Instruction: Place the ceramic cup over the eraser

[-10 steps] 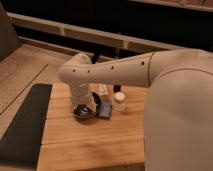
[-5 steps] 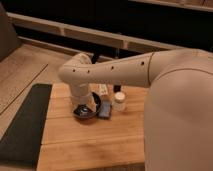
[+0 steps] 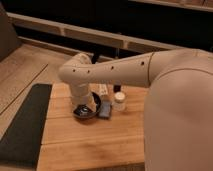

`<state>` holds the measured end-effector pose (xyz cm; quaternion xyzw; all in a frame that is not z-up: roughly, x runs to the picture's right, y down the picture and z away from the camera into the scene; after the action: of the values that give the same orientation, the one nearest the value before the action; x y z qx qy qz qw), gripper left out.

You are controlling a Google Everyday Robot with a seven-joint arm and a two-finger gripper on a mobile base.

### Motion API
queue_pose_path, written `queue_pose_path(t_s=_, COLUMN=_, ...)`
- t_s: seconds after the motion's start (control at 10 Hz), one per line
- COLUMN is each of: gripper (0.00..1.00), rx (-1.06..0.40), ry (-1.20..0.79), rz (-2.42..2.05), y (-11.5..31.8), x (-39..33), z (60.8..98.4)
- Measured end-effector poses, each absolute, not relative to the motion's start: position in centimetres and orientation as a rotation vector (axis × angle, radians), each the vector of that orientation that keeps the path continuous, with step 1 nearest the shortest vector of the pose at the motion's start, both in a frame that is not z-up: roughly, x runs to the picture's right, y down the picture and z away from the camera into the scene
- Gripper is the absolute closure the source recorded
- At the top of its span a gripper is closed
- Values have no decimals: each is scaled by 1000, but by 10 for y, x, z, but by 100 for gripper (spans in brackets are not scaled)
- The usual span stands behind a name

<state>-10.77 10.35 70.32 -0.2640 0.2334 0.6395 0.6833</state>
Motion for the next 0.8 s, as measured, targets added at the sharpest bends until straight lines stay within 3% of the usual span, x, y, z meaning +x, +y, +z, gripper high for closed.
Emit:
queue_pose_path(t_s=0.5, gripper=35, rx=-573, ry=500, rz=1426, y=96, x=-107, z=705)
queue_pose_path(t_s=0.8, gripper=35, rx=-470, ry=313, rz=1402, y=35, x=-87, z=714)
